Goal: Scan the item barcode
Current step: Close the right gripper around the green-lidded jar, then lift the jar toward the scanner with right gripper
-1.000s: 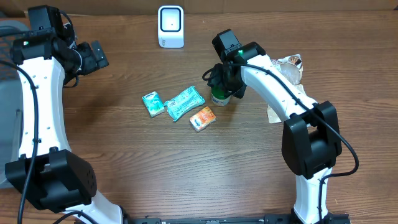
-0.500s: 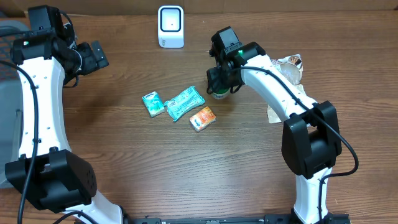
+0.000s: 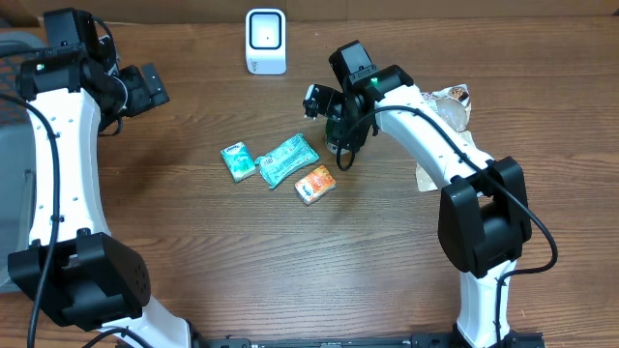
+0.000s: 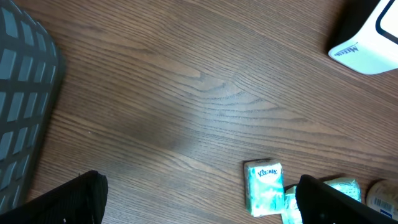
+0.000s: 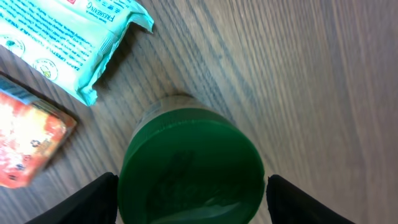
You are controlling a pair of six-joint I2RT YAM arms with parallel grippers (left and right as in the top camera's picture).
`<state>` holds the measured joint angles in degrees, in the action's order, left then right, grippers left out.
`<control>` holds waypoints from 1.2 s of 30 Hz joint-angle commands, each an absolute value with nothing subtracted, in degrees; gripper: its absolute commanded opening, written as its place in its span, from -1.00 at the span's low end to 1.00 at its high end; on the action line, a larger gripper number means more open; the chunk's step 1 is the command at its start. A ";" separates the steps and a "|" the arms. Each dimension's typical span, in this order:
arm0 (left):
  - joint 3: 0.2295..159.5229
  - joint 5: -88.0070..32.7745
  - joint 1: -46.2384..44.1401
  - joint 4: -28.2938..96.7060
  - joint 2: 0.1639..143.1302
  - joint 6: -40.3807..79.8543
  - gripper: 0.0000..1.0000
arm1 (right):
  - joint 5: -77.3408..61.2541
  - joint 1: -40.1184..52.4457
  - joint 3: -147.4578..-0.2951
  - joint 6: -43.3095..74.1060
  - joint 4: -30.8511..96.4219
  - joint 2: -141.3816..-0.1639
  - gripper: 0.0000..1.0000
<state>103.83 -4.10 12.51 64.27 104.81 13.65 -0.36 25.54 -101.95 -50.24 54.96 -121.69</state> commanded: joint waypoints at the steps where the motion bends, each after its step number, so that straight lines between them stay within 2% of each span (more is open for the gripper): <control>1: 103.63 -4.29 12.73 64.23 104.36 14.83 0.99 | -0.05 25.32 -102.39 -56.82 53.98 -121.62 0.50; 5: 103.63 -4.29 12.73 64.25 104.36 14.83 0.99 | -0.05 25.32 -104.05 -51.88 53.49 -121.62 0.65; 8: 103.63 -4.32 12.73 64.25 104.36 14.83 0.99 | -0.03 25.32 -106.59 -44.45 53.36 -121.56 0.73; 13: 103.63 -4.32 12.73 64.25 104.36 14.83 0.99 | -0.05 25.34 -110.78 -27.24 53.28 -121.51 1.00; 19: 103.63 -4.32 12.73 64.23 104.36 14.83 0.99 | -6.07 25.21 -108.97 -10.31 52.16 -122.28 1.00; 28: 103.63 -4.32 12.73 64.25 104.36 14.83 0.99 | -5.02 25.02 -107.20 -8.71 54.59 -125.14 0.94; 36: 103.63 -4.29 12.73 64.25 104.36 14.83 0.99 | -5.02 25.02 -107.20 -8.71 57.19 -127.94 0.58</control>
